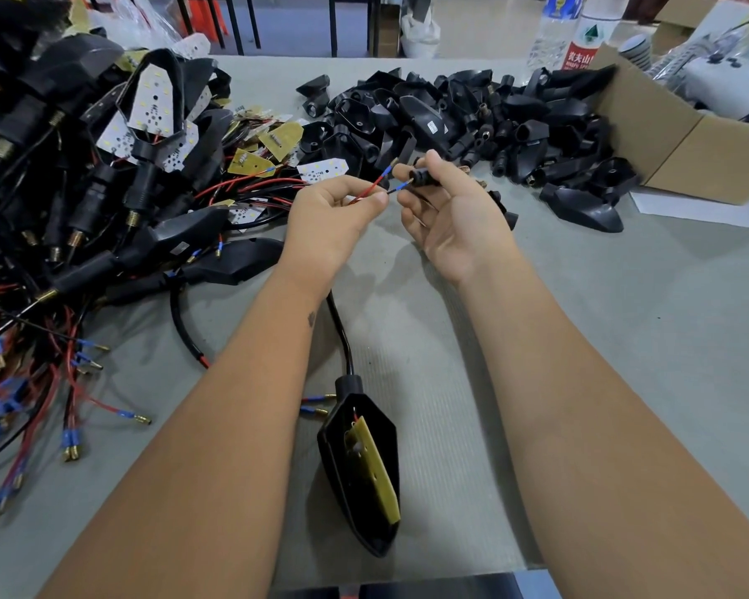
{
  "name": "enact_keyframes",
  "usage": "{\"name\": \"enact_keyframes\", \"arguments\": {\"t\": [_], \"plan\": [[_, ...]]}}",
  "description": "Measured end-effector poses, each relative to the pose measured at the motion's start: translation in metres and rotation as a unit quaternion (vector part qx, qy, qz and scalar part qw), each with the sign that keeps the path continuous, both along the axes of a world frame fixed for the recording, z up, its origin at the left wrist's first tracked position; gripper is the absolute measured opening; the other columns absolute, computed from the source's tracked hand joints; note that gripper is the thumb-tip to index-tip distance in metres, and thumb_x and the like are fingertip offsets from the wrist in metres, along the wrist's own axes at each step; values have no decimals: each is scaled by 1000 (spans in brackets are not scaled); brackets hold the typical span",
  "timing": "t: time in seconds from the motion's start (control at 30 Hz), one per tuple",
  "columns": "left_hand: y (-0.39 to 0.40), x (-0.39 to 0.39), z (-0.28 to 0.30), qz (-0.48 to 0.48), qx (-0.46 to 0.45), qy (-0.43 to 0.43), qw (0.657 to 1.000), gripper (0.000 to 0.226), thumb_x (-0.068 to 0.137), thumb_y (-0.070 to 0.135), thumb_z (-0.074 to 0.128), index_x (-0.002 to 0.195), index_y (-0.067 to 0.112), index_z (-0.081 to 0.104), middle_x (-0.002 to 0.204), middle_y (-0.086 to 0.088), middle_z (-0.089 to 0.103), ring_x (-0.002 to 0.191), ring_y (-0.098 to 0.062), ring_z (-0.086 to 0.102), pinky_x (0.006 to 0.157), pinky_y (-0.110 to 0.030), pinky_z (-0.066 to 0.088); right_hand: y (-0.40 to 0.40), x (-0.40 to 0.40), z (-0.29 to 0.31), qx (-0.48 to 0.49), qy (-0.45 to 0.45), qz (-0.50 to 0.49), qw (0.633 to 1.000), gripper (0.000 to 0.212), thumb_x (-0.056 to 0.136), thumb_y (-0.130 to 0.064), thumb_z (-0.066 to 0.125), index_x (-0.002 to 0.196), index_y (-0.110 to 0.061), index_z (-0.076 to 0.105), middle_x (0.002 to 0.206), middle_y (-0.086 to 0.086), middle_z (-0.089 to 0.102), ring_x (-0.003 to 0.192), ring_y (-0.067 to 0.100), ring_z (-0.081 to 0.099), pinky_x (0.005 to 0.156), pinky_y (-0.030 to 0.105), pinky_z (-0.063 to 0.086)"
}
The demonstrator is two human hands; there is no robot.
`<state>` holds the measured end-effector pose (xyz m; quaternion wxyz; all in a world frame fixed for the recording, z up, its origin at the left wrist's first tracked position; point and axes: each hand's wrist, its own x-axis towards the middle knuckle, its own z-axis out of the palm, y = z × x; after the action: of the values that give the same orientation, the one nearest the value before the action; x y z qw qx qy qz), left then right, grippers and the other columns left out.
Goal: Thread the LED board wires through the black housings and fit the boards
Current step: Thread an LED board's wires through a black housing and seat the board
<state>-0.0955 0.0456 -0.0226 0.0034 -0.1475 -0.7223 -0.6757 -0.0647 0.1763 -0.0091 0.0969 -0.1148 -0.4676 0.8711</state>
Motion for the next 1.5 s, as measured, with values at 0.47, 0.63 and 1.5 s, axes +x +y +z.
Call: {"name": "enact_keyframes", "arguments": {"t": [0.47, 0.63, 1.5], "plan": [[2, -5, 1, 8, -7, -53, 999, 19, 97, 17, 43, 88, 21, 59, 48, 6, 56, 38, -3, 35, 40, -18, 28, -6, -4, -1, 126, -15, -13, 992, 31, 99, -27, 49, 84, -10, 69, 65, -2, 41, 51, 10, 35, 52, 22, 32], [1, -4, 2, -10, 5, -77, 997, 28, 103, 17, 33, 94, 19, 59, 54, -3, 61, 35, -6, 28, 38, -18, 23, -4, -4, -2, 167, -13, 6, 986, 29, 97, -27, 53, 83, -9, 70, 65, -1, 41, 52, 11, 37, 51, 23, 33], [8, -1, 2, 6, -28, -52, 998, 32, 106, 28, 36, 91, 7, 56, 55, 4, 53, 38, -7, 33, 42, -22, 26, -5, 0, 0, 96, 25, -64, 993, 18, 102, -18, 48, 90, -11, 59, 73, 6, 57, 59, 15, 55, 59, 23, 48]]}}
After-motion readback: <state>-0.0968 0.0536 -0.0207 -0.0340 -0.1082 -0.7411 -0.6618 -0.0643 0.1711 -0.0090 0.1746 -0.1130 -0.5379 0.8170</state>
